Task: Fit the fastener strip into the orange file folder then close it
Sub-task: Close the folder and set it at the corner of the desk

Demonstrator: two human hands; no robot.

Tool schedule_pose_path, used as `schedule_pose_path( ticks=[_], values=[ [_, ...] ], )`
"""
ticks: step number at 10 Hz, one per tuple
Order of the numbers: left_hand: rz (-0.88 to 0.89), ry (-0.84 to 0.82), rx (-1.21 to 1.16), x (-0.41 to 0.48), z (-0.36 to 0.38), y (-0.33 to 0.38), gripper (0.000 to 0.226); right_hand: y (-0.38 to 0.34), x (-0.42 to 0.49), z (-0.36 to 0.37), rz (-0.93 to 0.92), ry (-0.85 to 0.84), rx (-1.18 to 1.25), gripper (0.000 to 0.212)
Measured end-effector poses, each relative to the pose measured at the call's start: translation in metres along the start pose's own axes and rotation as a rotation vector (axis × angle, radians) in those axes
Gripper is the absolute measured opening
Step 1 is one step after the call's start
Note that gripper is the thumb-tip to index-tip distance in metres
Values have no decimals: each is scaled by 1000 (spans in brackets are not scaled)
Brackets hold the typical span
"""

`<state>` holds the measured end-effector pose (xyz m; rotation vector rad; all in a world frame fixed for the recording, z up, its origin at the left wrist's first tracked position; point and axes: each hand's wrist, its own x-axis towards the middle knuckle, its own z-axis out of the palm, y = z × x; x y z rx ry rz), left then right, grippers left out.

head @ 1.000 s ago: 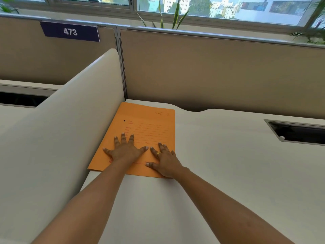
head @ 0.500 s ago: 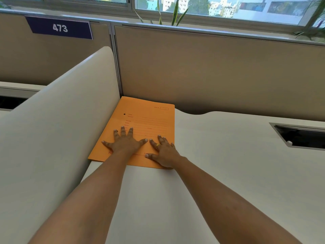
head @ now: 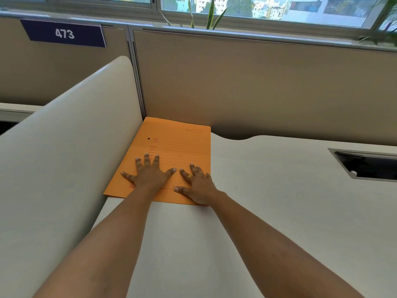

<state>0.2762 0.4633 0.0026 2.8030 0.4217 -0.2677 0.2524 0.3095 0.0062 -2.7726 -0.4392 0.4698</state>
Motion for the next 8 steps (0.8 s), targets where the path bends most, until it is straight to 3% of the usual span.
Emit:
schedule_pose_path(
  ticks=[4,8],
  values=[
    [103,202,-18,-17,10,-13,69,-3,-13,15,-12,172,18,62],
    [68,248,8,-88,20,-39,66,-32,-68,39,2,229,3,59]
  ],
)
